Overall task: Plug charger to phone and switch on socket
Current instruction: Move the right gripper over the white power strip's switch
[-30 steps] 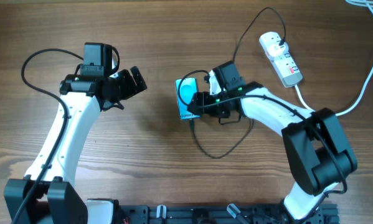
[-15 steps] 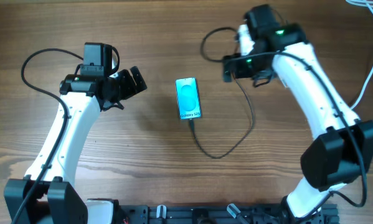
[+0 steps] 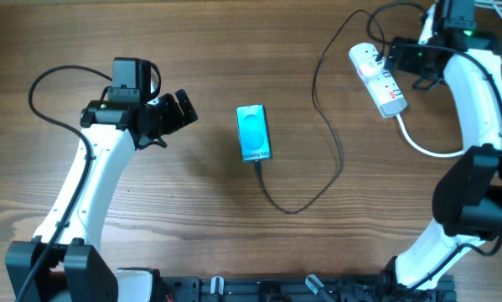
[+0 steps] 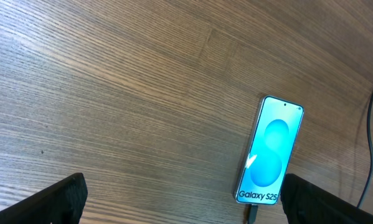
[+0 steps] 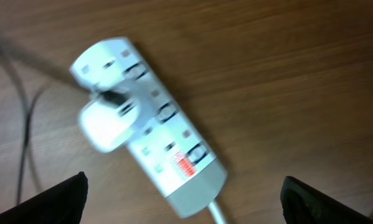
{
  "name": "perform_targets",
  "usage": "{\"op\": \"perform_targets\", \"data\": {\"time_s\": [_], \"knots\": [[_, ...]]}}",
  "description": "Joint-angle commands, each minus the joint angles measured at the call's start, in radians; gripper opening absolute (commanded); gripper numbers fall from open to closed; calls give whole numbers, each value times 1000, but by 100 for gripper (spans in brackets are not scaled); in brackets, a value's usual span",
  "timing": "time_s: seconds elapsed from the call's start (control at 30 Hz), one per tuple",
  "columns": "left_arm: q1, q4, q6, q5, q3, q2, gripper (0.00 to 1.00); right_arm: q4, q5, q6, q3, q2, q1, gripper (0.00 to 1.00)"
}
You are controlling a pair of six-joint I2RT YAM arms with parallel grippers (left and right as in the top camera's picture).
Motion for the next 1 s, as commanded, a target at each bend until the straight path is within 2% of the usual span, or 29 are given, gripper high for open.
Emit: {"op": "perform_targets", "data": {"time_s": [0.0, 0.17, 0.57, 0.97], "knots": [[-5, 0, 8, -9, -1, 7, 100, 57, -45, -13, 1, 52, -65, 100], [-5, 0, 8, -9, -1, 7, 100, 94, -88, -13, 0, 106, -117, 100], [-5, 0, 8, -9, -1, 7, 100, 151, -129, -14, 0, 294, -119, 100], [-5, 0, 8, -9, -1, 7, 100, 232, -129, -16, 0, 301, -119, 100]]}}
